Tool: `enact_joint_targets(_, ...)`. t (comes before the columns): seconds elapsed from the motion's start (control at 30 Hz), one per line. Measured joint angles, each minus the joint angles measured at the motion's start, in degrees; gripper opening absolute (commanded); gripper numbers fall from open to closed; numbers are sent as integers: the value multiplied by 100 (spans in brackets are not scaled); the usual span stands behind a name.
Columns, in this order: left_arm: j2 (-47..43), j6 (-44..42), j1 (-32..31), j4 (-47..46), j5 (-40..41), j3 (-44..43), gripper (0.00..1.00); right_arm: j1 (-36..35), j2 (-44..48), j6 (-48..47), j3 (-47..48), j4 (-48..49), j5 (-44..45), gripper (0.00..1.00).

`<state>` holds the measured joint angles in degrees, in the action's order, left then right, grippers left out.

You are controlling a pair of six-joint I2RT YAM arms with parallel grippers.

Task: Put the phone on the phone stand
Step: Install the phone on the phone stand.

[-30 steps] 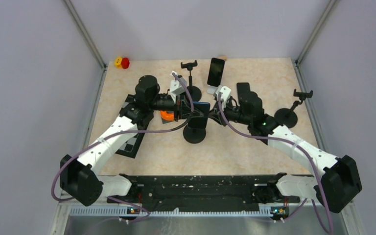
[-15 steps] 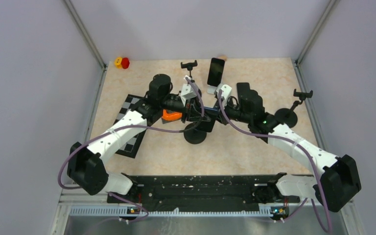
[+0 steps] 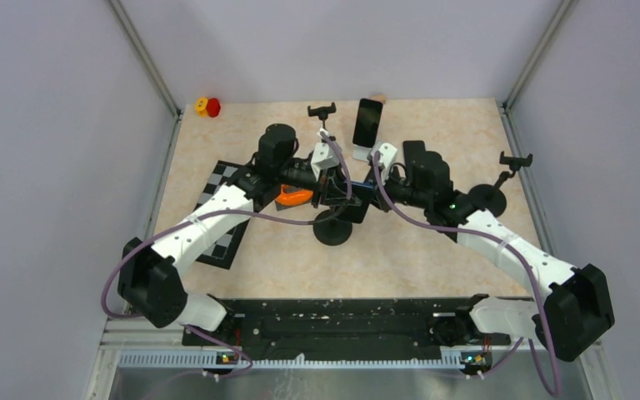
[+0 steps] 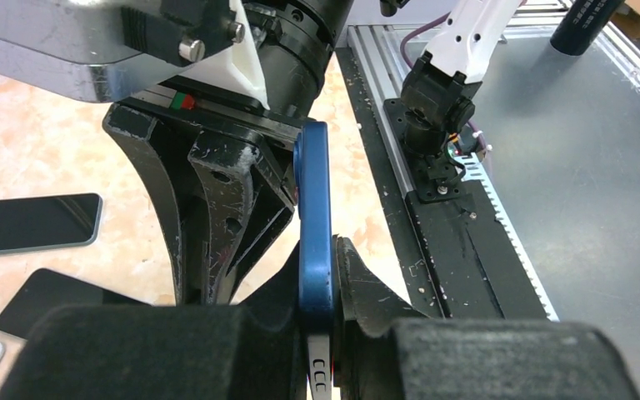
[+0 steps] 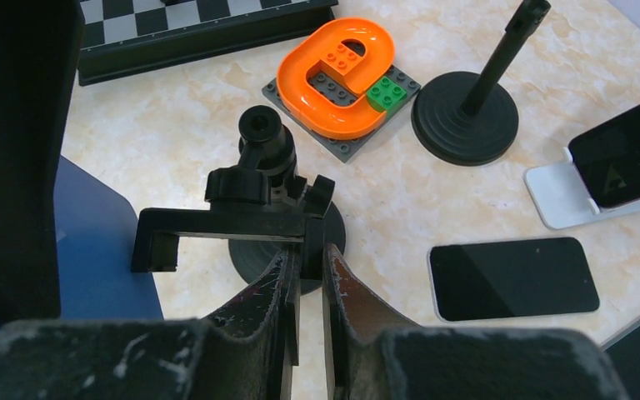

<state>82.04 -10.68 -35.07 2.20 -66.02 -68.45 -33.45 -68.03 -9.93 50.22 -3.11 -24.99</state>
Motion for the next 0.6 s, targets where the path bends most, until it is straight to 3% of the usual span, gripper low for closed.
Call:
enact_joint_targets(0.3,-247,-70,-365,-326,-35,531,0,44,-4,57,0,149,-310,0)
enact_joint_targets(0.6,-260,48,-306,-640,-90,667,0,205,-4,118,0,186,-638,0)
